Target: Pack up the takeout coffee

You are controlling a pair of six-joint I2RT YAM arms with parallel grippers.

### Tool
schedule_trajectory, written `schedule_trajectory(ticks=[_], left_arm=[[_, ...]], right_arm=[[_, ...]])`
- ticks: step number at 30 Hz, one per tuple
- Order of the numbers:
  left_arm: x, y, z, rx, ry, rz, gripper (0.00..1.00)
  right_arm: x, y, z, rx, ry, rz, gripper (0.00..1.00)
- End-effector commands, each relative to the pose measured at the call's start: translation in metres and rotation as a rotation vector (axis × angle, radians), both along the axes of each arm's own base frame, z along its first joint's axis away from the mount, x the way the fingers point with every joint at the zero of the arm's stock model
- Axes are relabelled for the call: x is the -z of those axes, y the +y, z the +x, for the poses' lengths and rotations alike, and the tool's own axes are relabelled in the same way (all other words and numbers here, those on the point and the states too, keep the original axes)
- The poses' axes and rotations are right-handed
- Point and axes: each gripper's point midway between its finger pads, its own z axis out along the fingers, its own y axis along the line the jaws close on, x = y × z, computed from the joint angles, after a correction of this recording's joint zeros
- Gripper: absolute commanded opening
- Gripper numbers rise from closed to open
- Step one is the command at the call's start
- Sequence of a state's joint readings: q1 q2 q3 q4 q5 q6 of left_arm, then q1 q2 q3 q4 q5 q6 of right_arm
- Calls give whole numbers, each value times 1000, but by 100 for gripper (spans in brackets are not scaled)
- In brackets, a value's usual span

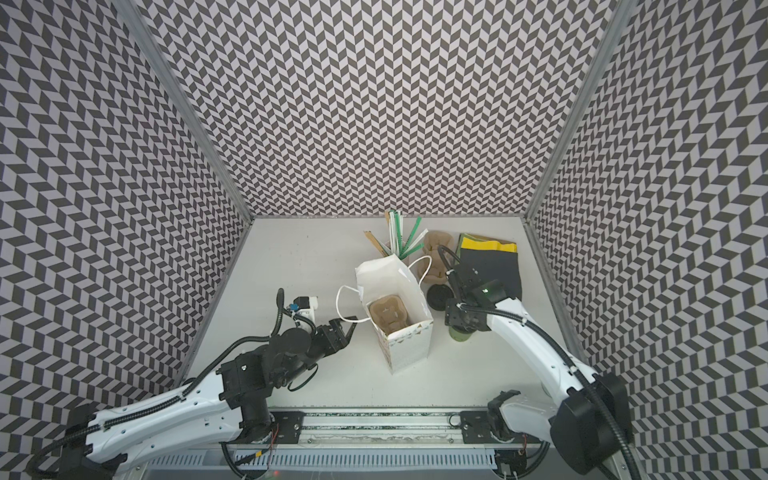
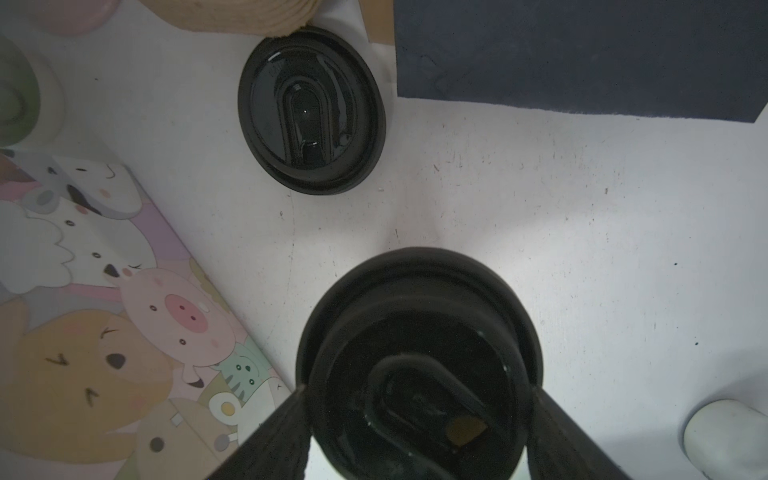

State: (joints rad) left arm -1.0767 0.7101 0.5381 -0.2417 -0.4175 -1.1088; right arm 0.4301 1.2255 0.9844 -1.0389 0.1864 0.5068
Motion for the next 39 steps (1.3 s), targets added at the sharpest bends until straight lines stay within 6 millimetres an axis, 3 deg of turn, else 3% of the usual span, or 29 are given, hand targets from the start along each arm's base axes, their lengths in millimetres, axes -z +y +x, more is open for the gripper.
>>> schedule_trajectory(ticks=[1, 9, 15, 24, 39], left_arm=[[-6, 30, 4, -55, -36, 151, 76], [-57, 60, 22, -86, -115, 279, 78], [-79, 82, 41, -130, -164, 374, 79], [-49, 109, 59, -190, -142, 468, 80], [-42, 118, 61, -206, -136, 489, 80]], right_arm=[[0, 1, 2, 0, -13, 2, 81], [-10, 11, -2, -32, 29, 42, 90], [-27, 11, -1, -18, 75, 28, 90], [-23, 7, -3, -2, 82, 23, 83], [-15, 6, 1, 7, 110, 19, 84]])
